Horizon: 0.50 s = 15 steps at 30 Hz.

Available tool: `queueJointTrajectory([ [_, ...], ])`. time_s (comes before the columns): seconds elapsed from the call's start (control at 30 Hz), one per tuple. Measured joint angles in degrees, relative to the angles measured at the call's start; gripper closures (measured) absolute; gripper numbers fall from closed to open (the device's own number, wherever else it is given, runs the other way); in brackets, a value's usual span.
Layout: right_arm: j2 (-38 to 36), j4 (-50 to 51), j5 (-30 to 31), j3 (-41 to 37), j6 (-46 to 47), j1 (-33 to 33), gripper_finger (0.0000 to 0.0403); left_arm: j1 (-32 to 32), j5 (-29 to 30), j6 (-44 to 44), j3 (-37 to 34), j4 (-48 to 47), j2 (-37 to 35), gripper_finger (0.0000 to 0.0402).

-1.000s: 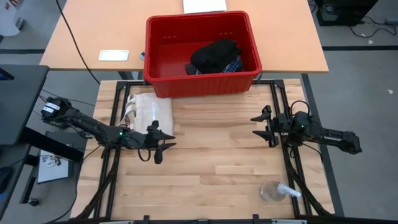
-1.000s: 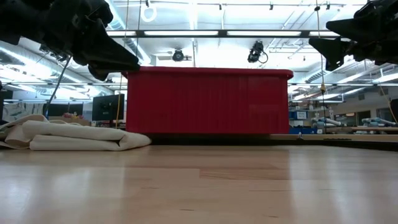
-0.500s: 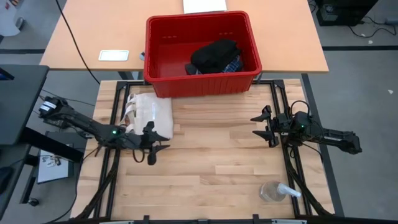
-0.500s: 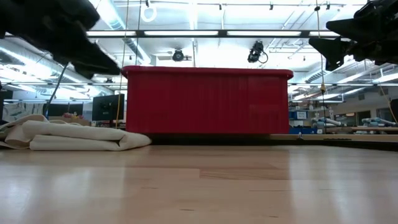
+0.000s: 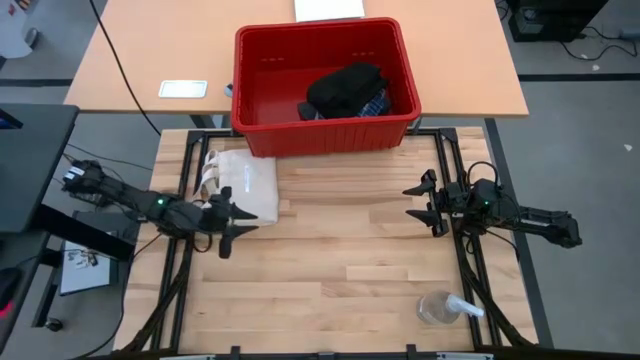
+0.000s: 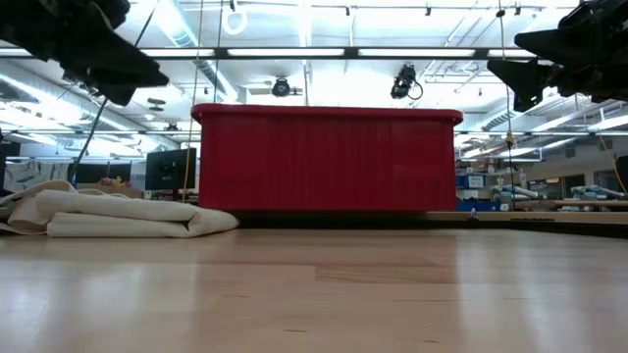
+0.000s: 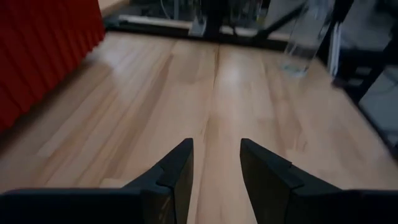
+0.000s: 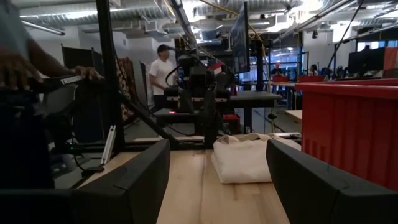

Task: Fold laundry
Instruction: Return to Home Position

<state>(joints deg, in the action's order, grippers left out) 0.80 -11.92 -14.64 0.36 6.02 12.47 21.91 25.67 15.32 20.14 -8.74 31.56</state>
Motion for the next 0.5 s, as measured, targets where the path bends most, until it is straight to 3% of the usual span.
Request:
queueJointTrajectory([
  [0.5,0.0,0.0,0.0,0.0,0.0,0.0,0.0131,-0.5,-0.4,0.0,0.0,-4.7,-12.6,0.0267],
])
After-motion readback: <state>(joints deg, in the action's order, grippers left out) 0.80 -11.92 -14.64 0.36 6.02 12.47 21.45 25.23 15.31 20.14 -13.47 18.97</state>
